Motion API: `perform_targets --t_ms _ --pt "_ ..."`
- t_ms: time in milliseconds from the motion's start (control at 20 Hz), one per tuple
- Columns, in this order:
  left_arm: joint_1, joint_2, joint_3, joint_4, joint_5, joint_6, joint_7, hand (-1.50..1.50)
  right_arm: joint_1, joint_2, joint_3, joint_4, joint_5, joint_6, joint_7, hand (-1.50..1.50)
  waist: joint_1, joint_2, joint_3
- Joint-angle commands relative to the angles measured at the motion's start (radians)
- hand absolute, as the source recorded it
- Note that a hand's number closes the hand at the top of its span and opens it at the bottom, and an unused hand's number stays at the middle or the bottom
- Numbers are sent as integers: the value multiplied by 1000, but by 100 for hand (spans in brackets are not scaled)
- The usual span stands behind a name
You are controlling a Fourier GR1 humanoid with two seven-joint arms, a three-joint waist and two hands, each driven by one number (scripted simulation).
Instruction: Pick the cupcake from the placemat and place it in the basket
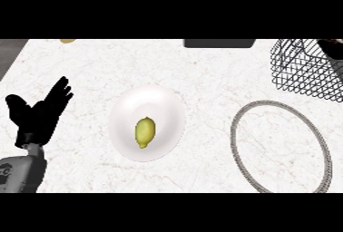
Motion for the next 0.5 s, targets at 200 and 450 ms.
perform_targets --t_ms 200,450 --pt "-35 -12 15 31 -18 5 10 0 -139 -9 -19 349 18 -121 -165 -150 4 2 0" --pt "16 -26 2 4 -31 -7 -19 0 -183 -76 -87 408 -85 -46 -298 -150 6 1 0"
